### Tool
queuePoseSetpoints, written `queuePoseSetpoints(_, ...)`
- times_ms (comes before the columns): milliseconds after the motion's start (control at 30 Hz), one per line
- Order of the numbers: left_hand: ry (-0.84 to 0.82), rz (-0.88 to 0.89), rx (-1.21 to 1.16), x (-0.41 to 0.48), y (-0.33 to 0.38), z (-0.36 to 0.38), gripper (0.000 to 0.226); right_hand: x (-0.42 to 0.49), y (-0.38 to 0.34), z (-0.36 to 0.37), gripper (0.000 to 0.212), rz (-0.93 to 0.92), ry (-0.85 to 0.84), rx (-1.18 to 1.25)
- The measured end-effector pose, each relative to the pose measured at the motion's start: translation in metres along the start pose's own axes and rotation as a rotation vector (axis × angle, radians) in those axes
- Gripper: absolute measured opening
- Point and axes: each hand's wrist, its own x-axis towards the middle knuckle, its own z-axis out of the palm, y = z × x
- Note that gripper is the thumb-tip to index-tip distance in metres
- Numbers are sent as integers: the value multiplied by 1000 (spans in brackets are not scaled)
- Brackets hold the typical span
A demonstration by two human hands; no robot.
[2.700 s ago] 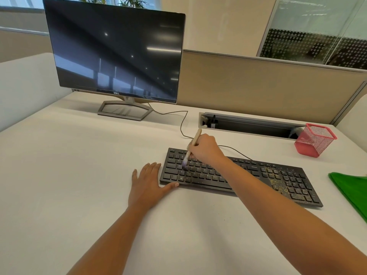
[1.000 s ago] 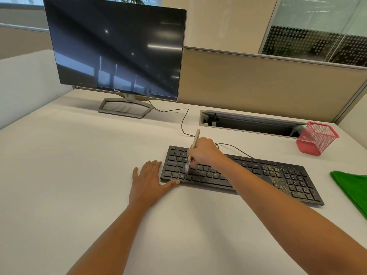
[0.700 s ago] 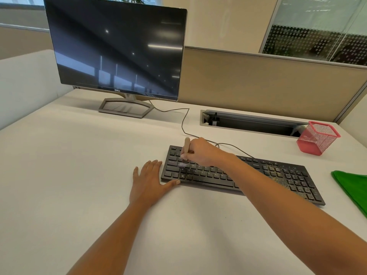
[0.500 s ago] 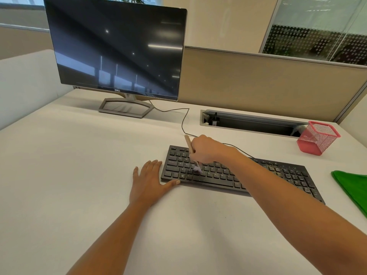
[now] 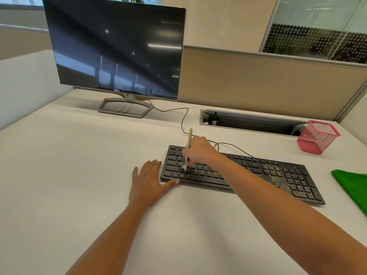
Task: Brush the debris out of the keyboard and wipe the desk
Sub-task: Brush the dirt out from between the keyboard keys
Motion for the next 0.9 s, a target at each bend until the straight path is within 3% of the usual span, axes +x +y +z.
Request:
queuePoseSetpoints(167,1,0,2,0,0,-1,128,8,2,-5,25,-49,79,150)
queuePoseSetpoints(367,-1,-1,2,0,0,-1,133,-1,2,-10,25,-106,-46,-159)
queuePoseSetpoints(467,-3,0,4,-1,0,0,129,-1,0,-17,16,-82,12,-251)
queuePoseSetpoints(700,-4,6,-1,0,0,-1,117,0,6,-3,26,-43,42,41)
queuePoseSetpoints(900,2,6,-13,0,-2,0,115,-3,4,-5,26,-3,-78,-31)
